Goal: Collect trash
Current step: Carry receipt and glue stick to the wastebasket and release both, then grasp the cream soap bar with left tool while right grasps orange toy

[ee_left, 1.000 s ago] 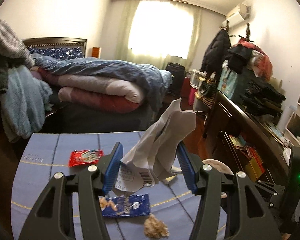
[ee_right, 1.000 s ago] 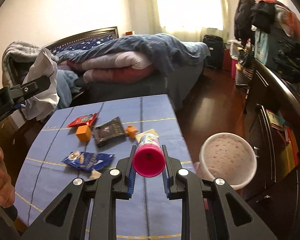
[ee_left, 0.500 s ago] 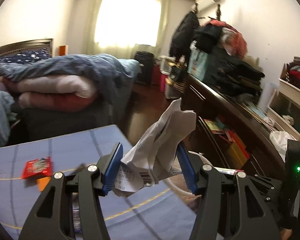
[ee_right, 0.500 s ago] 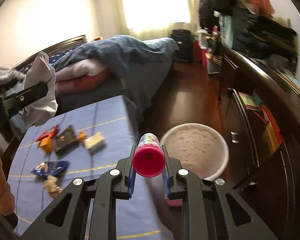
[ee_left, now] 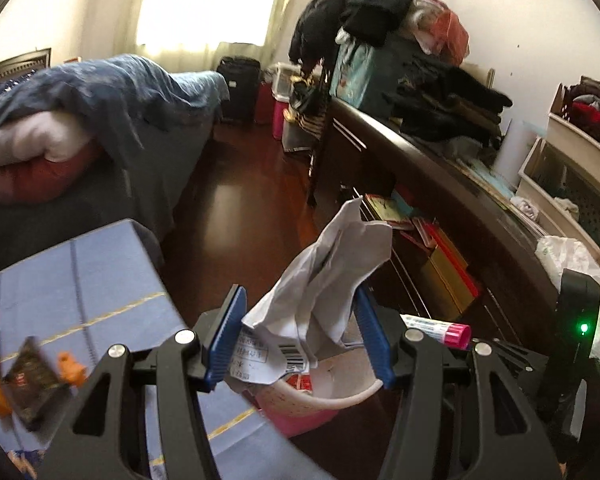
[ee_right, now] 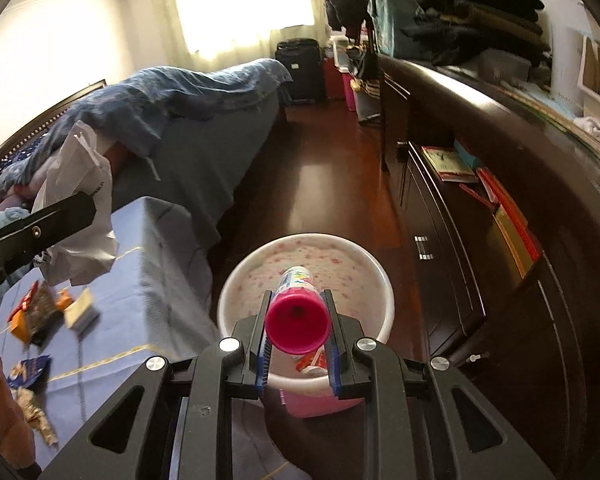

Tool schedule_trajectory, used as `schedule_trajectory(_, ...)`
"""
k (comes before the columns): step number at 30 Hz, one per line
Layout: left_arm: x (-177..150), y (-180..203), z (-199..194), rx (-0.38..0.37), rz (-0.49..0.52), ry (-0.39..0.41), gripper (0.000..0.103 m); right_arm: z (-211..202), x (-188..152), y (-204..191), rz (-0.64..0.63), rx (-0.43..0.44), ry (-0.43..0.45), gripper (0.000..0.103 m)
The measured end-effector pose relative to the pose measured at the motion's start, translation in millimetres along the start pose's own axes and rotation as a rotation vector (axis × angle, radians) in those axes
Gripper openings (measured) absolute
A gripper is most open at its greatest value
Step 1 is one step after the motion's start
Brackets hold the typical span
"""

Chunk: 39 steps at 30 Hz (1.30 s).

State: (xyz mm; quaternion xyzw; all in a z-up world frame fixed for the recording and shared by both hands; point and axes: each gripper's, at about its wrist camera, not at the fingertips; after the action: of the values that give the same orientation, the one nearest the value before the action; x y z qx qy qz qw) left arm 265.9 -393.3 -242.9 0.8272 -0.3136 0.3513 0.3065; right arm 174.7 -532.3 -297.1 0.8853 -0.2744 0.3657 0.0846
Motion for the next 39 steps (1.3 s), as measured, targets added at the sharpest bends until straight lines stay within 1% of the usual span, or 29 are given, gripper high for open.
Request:
schedule_trajectory(4,1.6,-3.1,43.7,-0.045,-0.043,-0.057,0.058,27.4,3.8,3.1,-0.001,-0.013,-0.017,0.023)
schedule_trajectory(7,0.5,-8.4,70.4,-0.066,-0.073,-0.087,0.062,51.8,3.8,6.5,0.001,-0.032,-0.037,0.023)
schedule_trajectory(9,-0.9,-13.9,83.6,-0.089,-0.100,-0.099,0.069,62.5,2.0,10.7,0.009,-0.038,-0.040,0.026)
schedule_trajectory(10,-1.9,-15.7,85.8,-0.093,-0.111,-0.100,0.071,66.2,1.3,12.2,0.009,-0.045,-0.042,0.027)
schedule_trajectory(11,-2.2,-18.8,88.8,-0.096,-0.129,-0.097,0.078,68.5,0.4,13.1,0.007,-0.053,-0.043,0.029)
schedule_trajectory(12,-2.2,-21.5,89.2,-0.104,-0.144,-0.091,0.083,70.4,-0.7,14.0,0.006,-0.059,-0.043,0.035)
schedule_trajectory(13,-1.9,-23.2,89.4,-0.111,-0.155,-0.085,0.084,71.1,-1.4,14.7,0.008,-0.061,-0.044,0.042)
schedule_trajectory(14,-1.9,-24.0,88.5,-0.114,-0.161,-0.084,0.084,71.7,-1.8,15.5,0.011,-0.063,-0.043,0.044)
schedule_trajectory(17,-2.2,-27.3,79.4,-0.100,-0.165,-0.075,0.085,65.1,-3.8,11.7,0.005,-0.065,-0.038,0.046)
schedule_trajectory(18,-2.7,-28.1,73.5,-0.092,-0.166,-0.070,0.086,60.8,-4.3,8.7,-0.001,-0.062,-0.035,0.049)
schedule_trajectory(19,-3.4,-28.6,66.4,-0.074,-0.163,-0.068,0.087,56.9,-5.0,5.6,-0.007,-0.063,-0.032,0.055)
schedule_trajectory(20,-4.4,-29.5,59.8,-0.058,-0.158,-0.068,0.089,53.4,-5.3,3.1,-0.013,-0.065,-0.028,0.056)
schedule_trajectory(21,-6.5,-29.9,51.4,-0.026,-0.148,-0.064,0.093,46.0,-6.5,-2.2,-0.022,-0.065,-0.020,0.058)
schedule_trajectory(23,-12.9,-34.5,33.0,0.081,-0.124,-0.065,0.095,35.8,-8.2,-10.0,-0.034,-0.046,-0.011,0.061)
schedule_trajectory(24,-15.6,-37.9,26.7,0.121,-0.119,-0.065,0.097,31.4,-8.5,-13.7,-0.039,-0.034,-0.009,0.063)
schedule_trajectory(25,-19.9,-43.9,17.8,0.189,-0.119,-0.066,0.097,22.6,-10.7,-21.8,-0.053,-0.011,-0.003,0.064)
schedule_trajectory(26,-26.2,-51.8,6.6,0.267,-0.130,-0.060,0.099,18.6,-11.3,-25.8,-0.061,0.000,0.002,0.064)
schedule_trajectory(27,-29.1,-56.9,0.4,0.299,-0.141,-0.055,0.099,11.3,-13.2,-33.4,-0.077,0.016,0.009,0.065)
schedule_trajectory(29,-39.9,-76.4,-12.9,0.384,-0.209,-0.062,0.099,3.0,-16.0,-42.4,-0.099,0.032,0.019,0.065)
schedule_trajectory(32,-54.6,-101.8,-17.9,0.443,-0.330,-0.093,0.099,-7.5,-18.6,-56.5,-0.121,0.064,0.028,0.066)
schedule_trajectory(35,-65.3,-121.9,-13.8,0.463,-0.423,-0.128,0.099,-13.1,-19.7,-63.9,-0.131,0.084,0.030,0.066)
schedule_trajectory(39,-69.3,-132.1,4.1,0.539,-0.426,-0.150,0.099,-19.1,-19.4,-67.5,-0.135,0.095,0.032,0.066)
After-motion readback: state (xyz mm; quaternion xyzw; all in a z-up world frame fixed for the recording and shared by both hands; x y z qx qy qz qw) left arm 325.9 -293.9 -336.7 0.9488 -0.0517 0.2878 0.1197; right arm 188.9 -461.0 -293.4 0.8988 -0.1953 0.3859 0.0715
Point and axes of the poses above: each gripper's, at about its wrist camera, not at the fingertips, and z roughly the way its jaws point, y to its right, x to its top, and after that the axes turned 8 degrees about -x, right-handed
